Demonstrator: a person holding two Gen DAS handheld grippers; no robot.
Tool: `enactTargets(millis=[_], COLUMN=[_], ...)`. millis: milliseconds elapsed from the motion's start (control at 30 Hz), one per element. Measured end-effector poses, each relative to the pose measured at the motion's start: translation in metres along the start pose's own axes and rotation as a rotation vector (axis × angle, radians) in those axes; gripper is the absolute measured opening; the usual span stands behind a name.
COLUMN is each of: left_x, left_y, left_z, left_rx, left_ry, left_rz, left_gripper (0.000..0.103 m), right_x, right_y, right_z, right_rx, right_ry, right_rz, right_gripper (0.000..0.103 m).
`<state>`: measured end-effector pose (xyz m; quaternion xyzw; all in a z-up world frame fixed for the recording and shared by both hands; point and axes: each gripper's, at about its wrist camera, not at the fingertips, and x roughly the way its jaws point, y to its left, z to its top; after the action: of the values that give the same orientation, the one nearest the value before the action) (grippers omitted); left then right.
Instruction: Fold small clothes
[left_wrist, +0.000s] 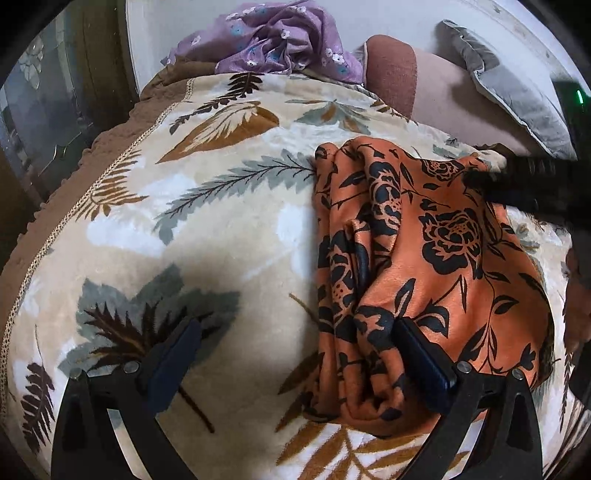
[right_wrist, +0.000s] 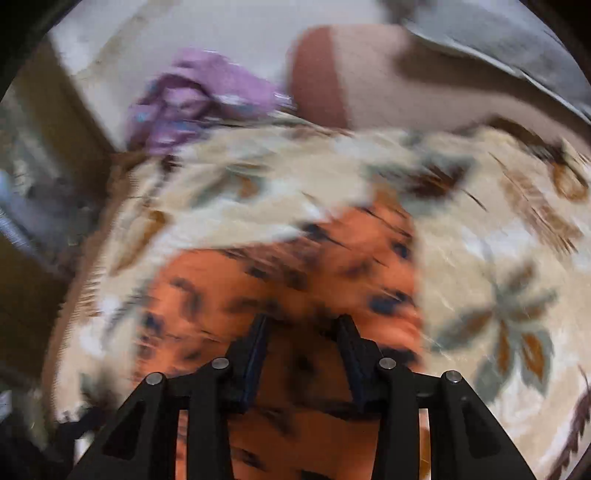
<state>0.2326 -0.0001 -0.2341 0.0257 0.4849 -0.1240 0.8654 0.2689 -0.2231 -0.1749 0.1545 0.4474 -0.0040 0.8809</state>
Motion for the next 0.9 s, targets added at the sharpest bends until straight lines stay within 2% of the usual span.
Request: enactTargets(millis=[133,267,333,433,500,600,667,767,867,900], left_x=[0.000,0.002,0.003,0.006,0.005,0.003,0.002,0.002,0.001,0.001], left_y=[0.000,0.002,0.004,0.007,0.006,0.003,0.002,0.002,0.000,0.000], left_z=[0.000,-0.001,0.000,0.001,0.000,-0.002,-0.002,-0.003,-0.004,-0.004], left_rx=[0.008,0.006,-0.004,-0.030,-0.024,-0.013,-0.011,-0.012,-0.008,-0.004], left_ry=[0.000,-0.004,0.002,0.019,0.014,0.003,-0.001,-0.005,-0.008,-0.008], left_rz=[-0.003,-0.002,-0.016,-0.047,-0.040,-0.024,-0.019,-0.015,-0.017,-0.017], left_gripper=[0.103,0.103,0.103,0.103,0.103,0.103,0.103,0.103,0.103,0.103], right_x=[0.022,0.080,0.085,0.076,0.058,0.024,0.008,0.006,0.031,0.036], right_y=[0.045,0.072,0.074,0.062,0.052,0.029,0.009,-0.018,-0.037,-0.036], right_z=[0.017,0.018,0.020,0.023,0.023,0.025,0.024,0.021,0.011,0.009], right_rx=[-0.096,-0.134,-0.146,-0.060,-0.029,0.010,0.036,0.089,0.137,0.123], right_ry=[0.058,0.192,0.137,0.135,0.098,0.002,-0.033,-0.009,0.105,0.107], right_rz=[0.069,0.001,-0.026,0.013,0.017,-0.045,-0.102,-0.160,-0.150,-0.163], right_gripper=[0.042,0.045,0.054,0.055,0.055,0.055,0.055,0.055,0.055,0.055])
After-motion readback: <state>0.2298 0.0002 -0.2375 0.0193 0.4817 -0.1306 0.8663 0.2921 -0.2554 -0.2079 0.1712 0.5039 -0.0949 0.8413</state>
